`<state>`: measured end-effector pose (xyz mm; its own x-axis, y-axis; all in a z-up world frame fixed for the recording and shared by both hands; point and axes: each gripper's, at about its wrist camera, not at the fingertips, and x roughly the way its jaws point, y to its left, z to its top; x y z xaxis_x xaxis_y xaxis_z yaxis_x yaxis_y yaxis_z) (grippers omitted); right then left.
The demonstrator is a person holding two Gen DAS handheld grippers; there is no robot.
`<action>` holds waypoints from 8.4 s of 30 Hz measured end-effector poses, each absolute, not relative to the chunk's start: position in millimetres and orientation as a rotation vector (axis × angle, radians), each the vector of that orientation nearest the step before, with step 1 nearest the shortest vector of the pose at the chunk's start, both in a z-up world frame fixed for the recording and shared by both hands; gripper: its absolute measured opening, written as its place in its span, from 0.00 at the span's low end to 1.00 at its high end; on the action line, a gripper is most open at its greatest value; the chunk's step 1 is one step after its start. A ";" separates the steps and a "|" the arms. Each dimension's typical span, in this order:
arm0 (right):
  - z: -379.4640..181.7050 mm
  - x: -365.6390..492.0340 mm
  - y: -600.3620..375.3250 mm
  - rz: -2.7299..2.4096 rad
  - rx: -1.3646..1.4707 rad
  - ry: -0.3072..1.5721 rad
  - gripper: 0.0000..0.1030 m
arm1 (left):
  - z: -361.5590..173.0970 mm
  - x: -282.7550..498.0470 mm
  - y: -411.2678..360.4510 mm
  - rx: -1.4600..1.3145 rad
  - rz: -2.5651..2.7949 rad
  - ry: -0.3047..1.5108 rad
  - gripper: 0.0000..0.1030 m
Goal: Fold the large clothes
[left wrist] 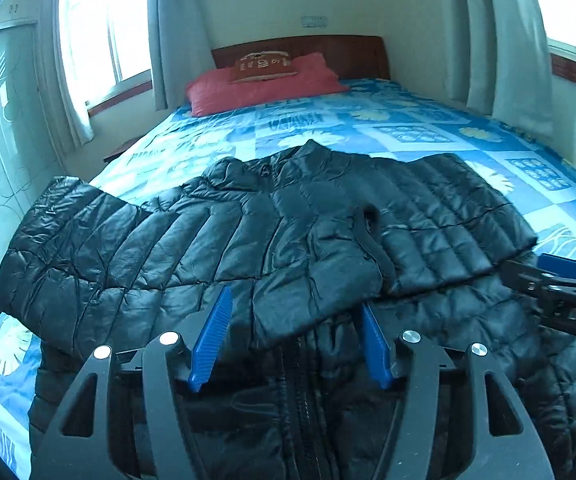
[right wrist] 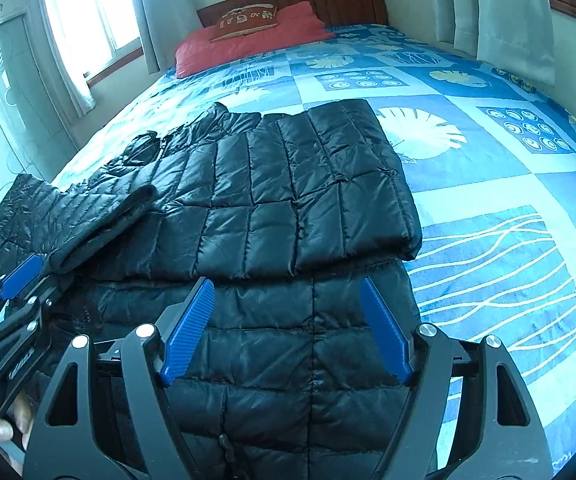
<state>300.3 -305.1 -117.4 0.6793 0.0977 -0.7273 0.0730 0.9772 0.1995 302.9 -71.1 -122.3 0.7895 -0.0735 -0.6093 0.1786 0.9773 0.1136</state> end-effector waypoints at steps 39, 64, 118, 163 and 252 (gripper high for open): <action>-77.3 366.8 -288.5 -0.045 0.136 0.865 0.16 | -88.8 299.8 138.7 -0.045 0.133 0.610 0.66; -142.8 438.0 -266.2 -0.092 0.036 0.943 0.59 | -149.3 433.3 133.4 0.131 0.208 0.819 0.67; -99.4 110.6 -335.8 -0.082 0.187 0.940 0.72 | -142.9 159.9 183.5 -0.062 -0.031 0.990 0.70; -134.9 -21.6 -315.4 0.093 0.410 0.955 0.14 | -156.4 42.5 185.2 -0.592 -0.100 0.977 0.16; -126.8 347.3 -388.0 0.211 0.993 0.836 0.46 | -124.9 404.8 186.7 -0.704 -0.213 0.949 0.30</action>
<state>347.3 -388.0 -126.8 0.6785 0.5143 -0.5246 0.2034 0.5547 0.8068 404.8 186.7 -124.9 0.5808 -0.4613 -0.6707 -0.1307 0.7604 -0.6361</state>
